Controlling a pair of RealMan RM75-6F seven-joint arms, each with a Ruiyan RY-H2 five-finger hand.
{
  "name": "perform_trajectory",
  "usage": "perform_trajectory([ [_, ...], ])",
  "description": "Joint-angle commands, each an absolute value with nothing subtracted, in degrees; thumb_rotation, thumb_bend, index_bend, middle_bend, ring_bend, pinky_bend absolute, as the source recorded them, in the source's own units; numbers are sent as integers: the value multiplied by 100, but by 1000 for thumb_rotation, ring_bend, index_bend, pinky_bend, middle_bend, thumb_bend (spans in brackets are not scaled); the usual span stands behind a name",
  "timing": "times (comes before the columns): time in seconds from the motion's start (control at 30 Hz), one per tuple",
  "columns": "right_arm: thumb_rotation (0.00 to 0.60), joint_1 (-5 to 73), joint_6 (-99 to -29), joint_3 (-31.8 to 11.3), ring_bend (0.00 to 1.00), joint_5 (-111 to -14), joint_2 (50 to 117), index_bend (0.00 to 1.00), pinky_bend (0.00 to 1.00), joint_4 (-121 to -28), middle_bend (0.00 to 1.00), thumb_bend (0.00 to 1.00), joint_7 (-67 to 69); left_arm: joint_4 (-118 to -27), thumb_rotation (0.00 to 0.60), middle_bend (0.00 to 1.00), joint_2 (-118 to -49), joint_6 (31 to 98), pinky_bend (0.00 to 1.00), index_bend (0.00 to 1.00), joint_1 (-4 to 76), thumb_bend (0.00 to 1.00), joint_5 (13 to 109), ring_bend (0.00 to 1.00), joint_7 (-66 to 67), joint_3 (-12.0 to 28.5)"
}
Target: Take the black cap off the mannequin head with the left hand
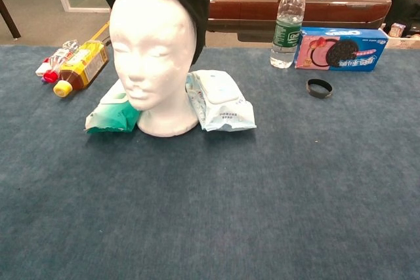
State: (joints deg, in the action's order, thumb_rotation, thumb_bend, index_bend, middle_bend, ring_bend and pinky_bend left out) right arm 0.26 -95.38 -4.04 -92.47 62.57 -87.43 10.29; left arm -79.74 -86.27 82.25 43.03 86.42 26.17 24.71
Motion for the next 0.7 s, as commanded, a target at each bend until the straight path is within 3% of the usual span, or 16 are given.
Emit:
perform_trajectory([
  [0.03,600,22,-9556,-397,341,-9266,6260,480,382,-8740,389,226,1033,-7842,600,562,-8639,8199,776,609,4360,599,8525,691,2688,2516],
  [0.7,600,31,-9531,-395,341,-9242,6264,480,382,-8746,389,226,1001,-7070,600,562,-8677,8013,778,608,4611,598,7425,691,3029,2836],
])
